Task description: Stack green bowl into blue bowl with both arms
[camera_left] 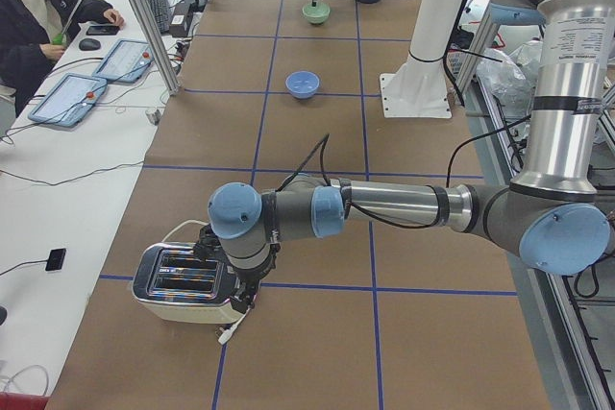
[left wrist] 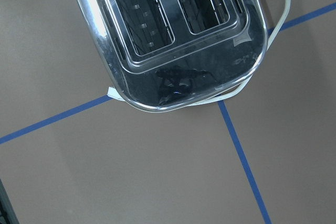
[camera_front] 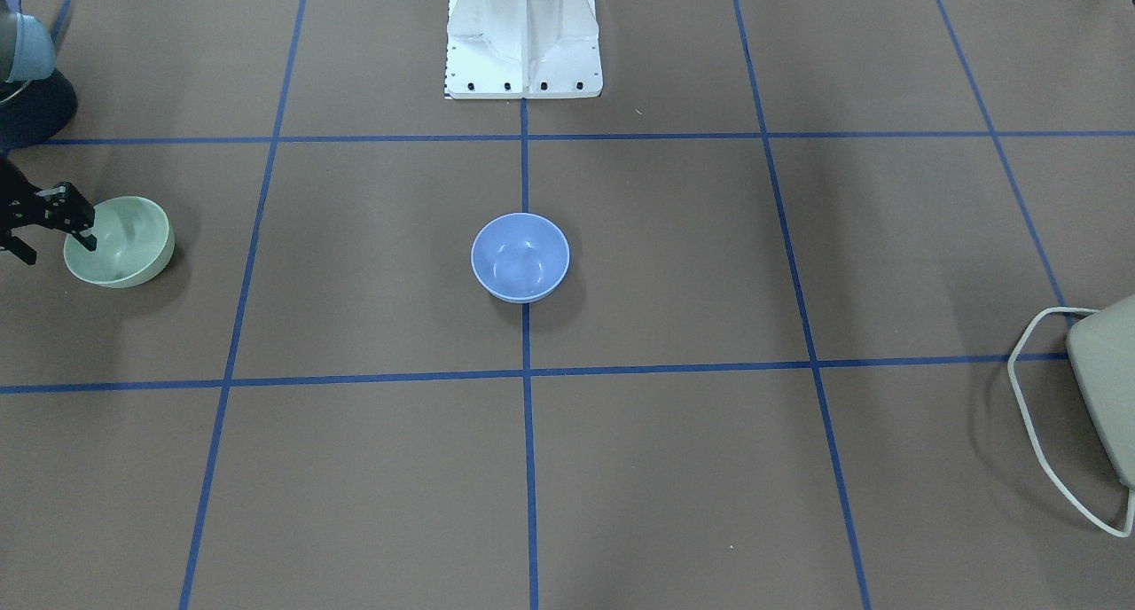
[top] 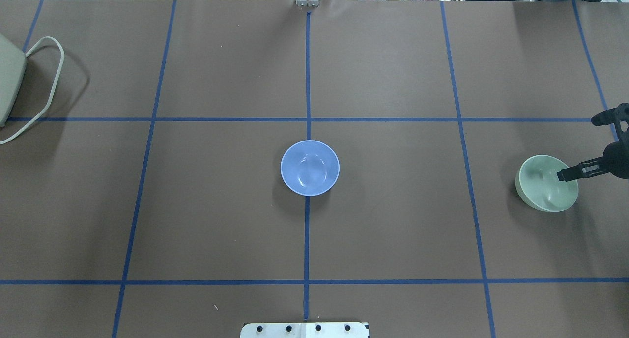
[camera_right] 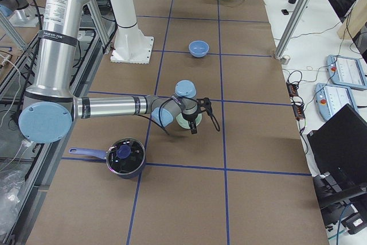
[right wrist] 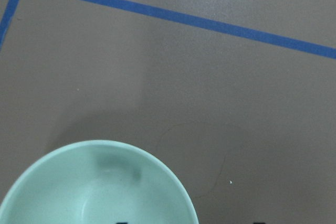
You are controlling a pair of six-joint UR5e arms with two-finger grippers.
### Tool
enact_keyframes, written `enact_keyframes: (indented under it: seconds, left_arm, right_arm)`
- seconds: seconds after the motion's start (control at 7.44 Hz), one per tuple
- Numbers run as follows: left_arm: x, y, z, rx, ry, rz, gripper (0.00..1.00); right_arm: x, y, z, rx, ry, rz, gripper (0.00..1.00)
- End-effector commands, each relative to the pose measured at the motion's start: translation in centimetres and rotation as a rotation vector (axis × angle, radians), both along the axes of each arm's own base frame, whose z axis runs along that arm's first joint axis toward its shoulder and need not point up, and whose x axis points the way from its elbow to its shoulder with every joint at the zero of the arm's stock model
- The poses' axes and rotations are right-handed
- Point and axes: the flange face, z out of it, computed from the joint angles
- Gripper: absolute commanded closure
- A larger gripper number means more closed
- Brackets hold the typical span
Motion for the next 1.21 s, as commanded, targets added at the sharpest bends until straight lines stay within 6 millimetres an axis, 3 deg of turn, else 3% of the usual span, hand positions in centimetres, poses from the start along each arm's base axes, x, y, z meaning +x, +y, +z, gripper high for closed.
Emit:
enact_keyframes:
  seconds: [0.0,0.4,0.67,0.81,1.07]
  left_arm:
    - [0.1,0.5,0.8,0.014,-0.001,0.0,0.01]
    - [0.2,1.2,1.7,0.009,-0.002,-0.014,0.01]
    - [0.3,1.8,1.4,-0.179,0.005,-0.218,0.01]
    - [0.3,1.7,1.2,-0.178,0.005,-0.228,0.01]
    - [0.5,1.8,1.1,-0.179,0.011,-0.23,0.01]
  right_arm:
    - [-0.1,-0.1,0.1,0.001,-0.003,0.0,1.0]
    - [-0.4,0.0,-0.1,0.005,-0.006,-0.006,1.0]
    - [-1.3,-1.2,-1.8,0.022,-0.034,-0.013,1.0]
    - [-2.4,-2.7,-3.9,0.013,-0.061,0.006,1.0]
    - [-6.0,-8.3,-13.4,-0.053,-0.204,0.164,1.0]
